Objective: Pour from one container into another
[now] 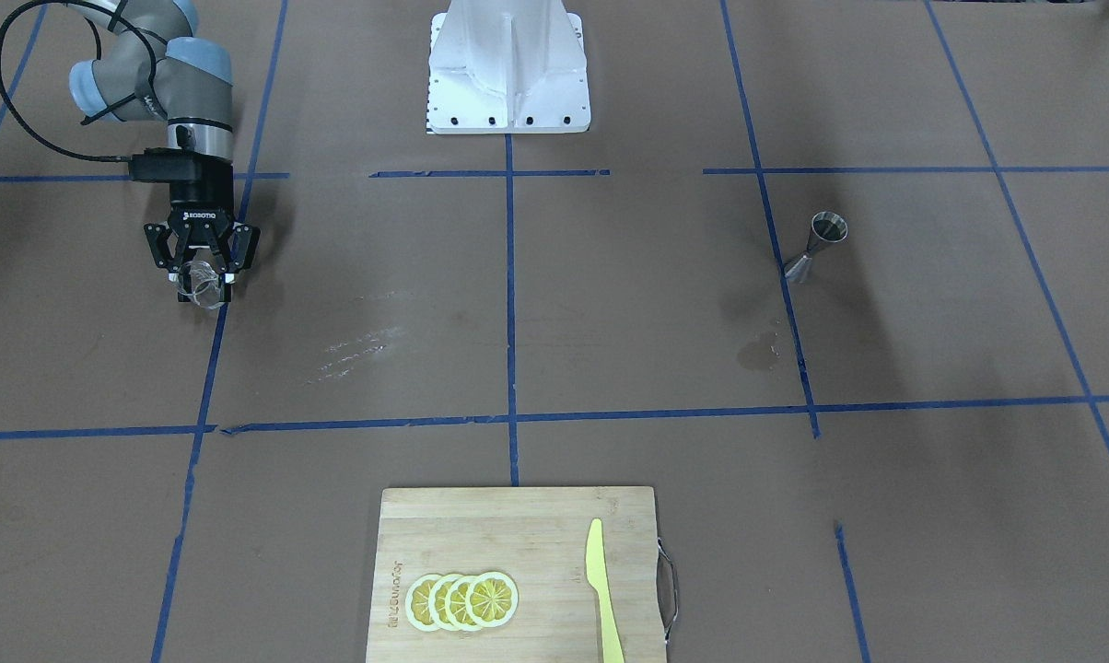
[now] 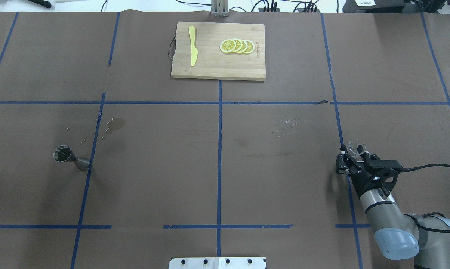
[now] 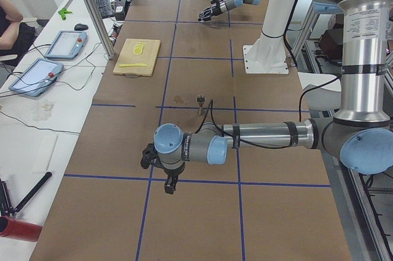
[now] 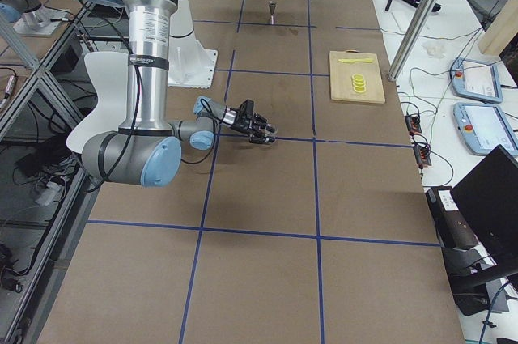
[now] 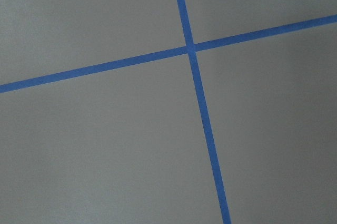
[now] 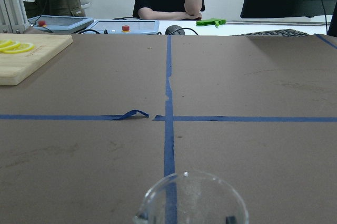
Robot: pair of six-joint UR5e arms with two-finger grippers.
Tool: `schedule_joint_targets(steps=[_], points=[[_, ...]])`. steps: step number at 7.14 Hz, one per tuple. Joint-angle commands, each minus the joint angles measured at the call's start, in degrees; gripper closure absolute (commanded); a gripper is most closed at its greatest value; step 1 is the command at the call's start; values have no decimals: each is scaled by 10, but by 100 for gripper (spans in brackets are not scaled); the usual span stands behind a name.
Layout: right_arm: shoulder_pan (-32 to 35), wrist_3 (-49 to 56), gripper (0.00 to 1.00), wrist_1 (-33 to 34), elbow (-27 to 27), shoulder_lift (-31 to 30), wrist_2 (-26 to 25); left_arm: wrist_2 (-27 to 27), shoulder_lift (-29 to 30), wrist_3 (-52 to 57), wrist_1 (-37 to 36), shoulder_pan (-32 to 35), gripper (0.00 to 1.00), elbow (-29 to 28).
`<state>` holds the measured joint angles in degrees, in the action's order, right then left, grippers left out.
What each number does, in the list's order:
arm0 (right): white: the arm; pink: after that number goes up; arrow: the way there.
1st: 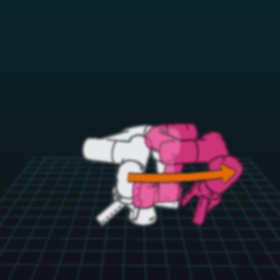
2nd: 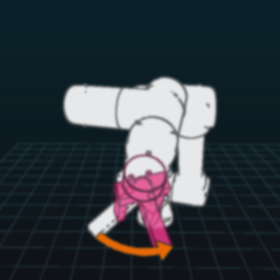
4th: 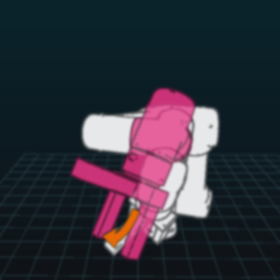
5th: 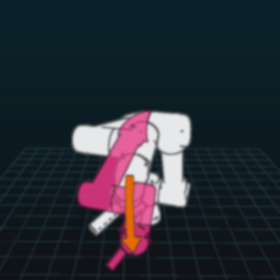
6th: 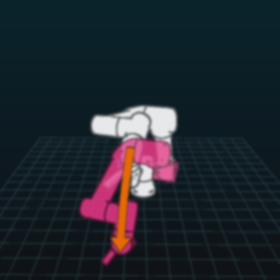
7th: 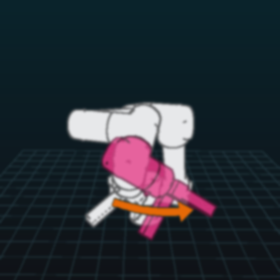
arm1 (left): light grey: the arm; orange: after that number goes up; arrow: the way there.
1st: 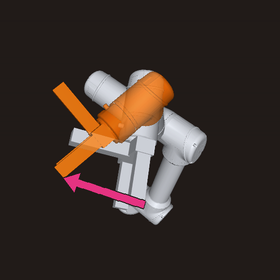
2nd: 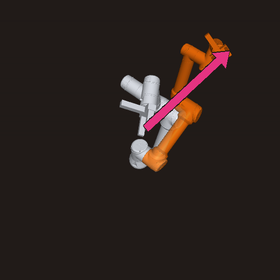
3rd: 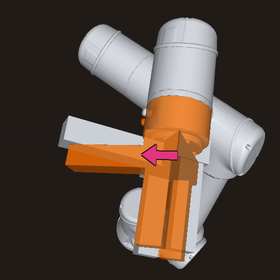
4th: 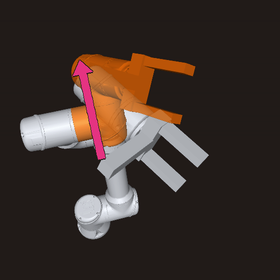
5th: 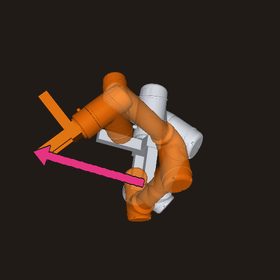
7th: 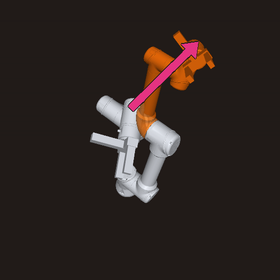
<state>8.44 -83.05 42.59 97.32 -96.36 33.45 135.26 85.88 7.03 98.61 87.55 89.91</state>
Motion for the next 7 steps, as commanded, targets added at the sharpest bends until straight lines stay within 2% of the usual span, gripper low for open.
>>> schedule_joint_targets(steps=[1, 2, 4, 5, 7], points=[[0, -12, 88, 0, -11, 3, -2, 0, 0, 0, 0, 1, 0, 0], [0, -12, 84, -1, -12, 2, -7, 0, 0, 0, 0, 1, 0, 0], [0, -12, 59, 0, -13, 2, -20, 0, 0, 0, 0, 0, 0, 0], [0, -12, 25, 0, -12, 3, -22, 0, 1, 0, 0, 0, 0, 0], [0, -12, 23, 0, -12, 3, -24, 0, 1, 0, 0, 0, 0, 0]])
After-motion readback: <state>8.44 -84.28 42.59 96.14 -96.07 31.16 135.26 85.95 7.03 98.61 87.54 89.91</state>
